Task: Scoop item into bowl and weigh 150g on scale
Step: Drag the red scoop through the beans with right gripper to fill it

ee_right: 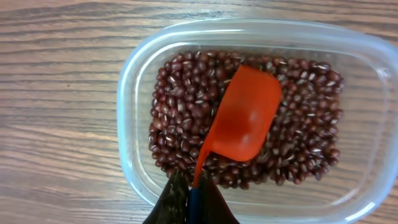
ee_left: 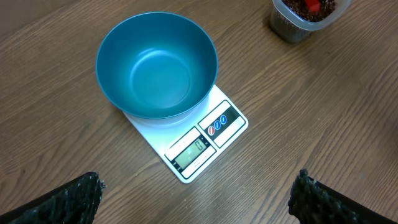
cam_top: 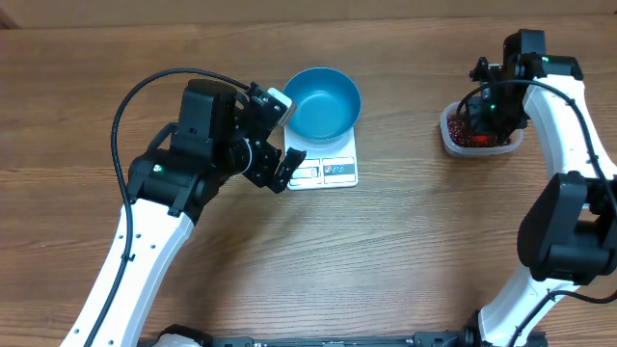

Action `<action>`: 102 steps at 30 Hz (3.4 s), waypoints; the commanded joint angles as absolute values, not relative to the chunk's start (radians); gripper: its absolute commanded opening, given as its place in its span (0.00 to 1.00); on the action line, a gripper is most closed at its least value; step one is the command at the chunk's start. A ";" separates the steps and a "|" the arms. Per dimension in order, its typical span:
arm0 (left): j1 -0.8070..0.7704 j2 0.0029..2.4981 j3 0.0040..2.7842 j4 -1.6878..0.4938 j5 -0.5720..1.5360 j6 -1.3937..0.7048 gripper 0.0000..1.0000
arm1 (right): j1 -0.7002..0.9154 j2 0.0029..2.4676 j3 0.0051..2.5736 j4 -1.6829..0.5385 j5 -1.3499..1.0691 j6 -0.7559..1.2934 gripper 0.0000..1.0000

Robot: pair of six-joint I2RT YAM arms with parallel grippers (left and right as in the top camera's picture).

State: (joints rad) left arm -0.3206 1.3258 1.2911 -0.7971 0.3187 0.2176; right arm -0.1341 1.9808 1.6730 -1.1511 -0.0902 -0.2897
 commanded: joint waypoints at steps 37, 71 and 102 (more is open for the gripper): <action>-0.321 1.314 1.304 -0.797 0.333 0.240 1.00 | -0.362 2.006 1.573 -1.128 -0.607 -0.376 0.03; -0.321 1.314 1.304 -0.797 0.333 0.240 1.00 | -0.431 2.007 1.571 -1.158 -0.706 -0.374 0.04; -0.321 1.314 1.304 -0.797 0.333 0.240 1.00 | -0.560 2.007 1.571 -1.173 -0.877 -0.419 0.04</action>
